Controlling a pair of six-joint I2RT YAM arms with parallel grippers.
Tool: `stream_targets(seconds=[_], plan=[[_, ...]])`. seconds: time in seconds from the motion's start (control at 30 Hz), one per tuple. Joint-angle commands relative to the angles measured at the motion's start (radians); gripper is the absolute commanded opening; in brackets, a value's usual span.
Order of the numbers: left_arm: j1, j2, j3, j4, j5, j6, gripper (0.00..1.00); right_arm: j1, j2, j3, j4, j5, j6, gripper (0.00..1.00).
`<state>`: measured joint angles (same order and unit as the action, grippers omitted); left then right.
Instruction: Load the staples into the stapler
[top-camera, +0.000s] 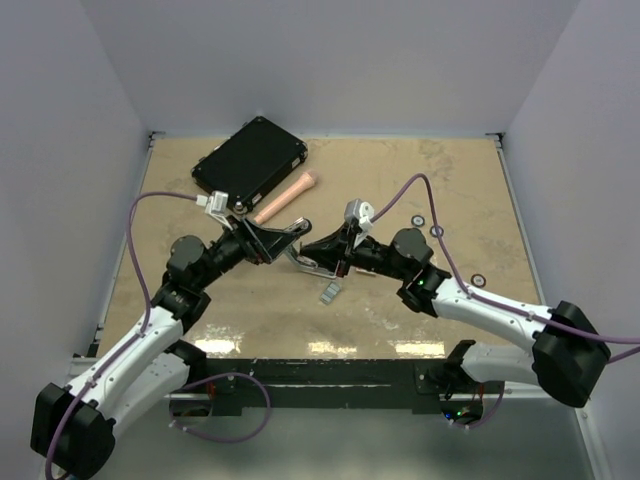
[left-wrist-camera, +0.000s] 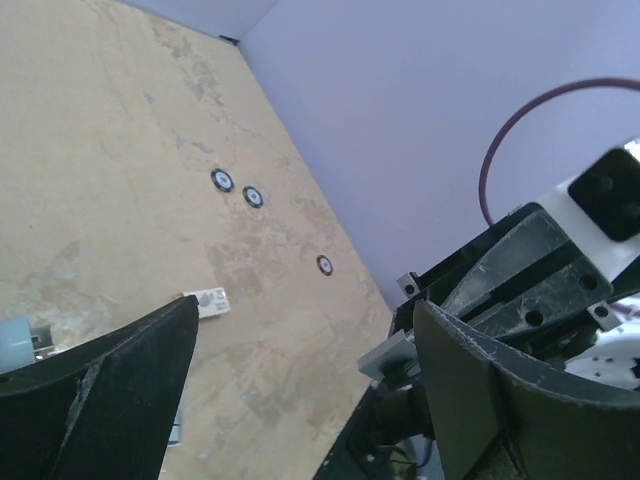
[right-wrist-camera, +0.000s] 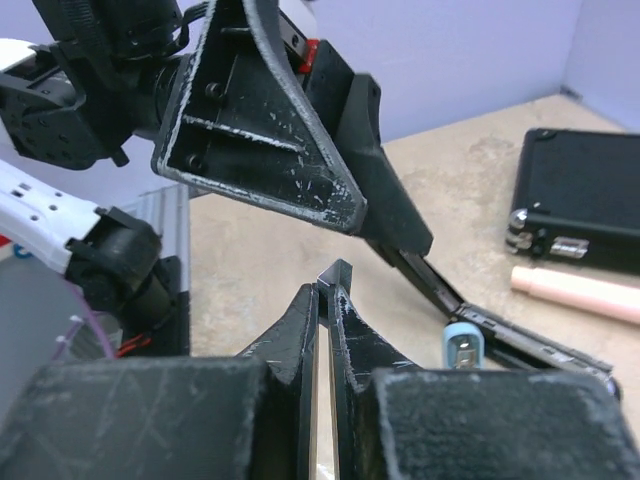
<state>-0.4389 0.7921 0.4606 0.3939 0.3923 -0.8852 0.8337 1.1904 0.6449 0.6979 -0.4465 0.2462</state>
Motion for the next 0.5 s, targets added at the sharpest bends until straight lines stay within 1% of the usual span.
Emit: stream_targets(seconds=[0.0, 0.17, 0.47], plan=[[-0.003, 0.027, 0.050, 0.034, -0.018, -0.231, 0.92, 0.005, 0.026, 0.033, 0.101, 0.043, -0.137, 0.03], [-0.003, 0.042, 0.058, 0.049, -0.012, -0.366, 0.90, 0.008, 0.080, 0.068, 0.118, 0.051, -0.194, 0.03], [-0.004, 0.061, 0.059, 0.066, 0.014, -0.497, 0.83, 0.010, 0.124, 0.105, 0.153, 0.052, -0.225, 0.02]])
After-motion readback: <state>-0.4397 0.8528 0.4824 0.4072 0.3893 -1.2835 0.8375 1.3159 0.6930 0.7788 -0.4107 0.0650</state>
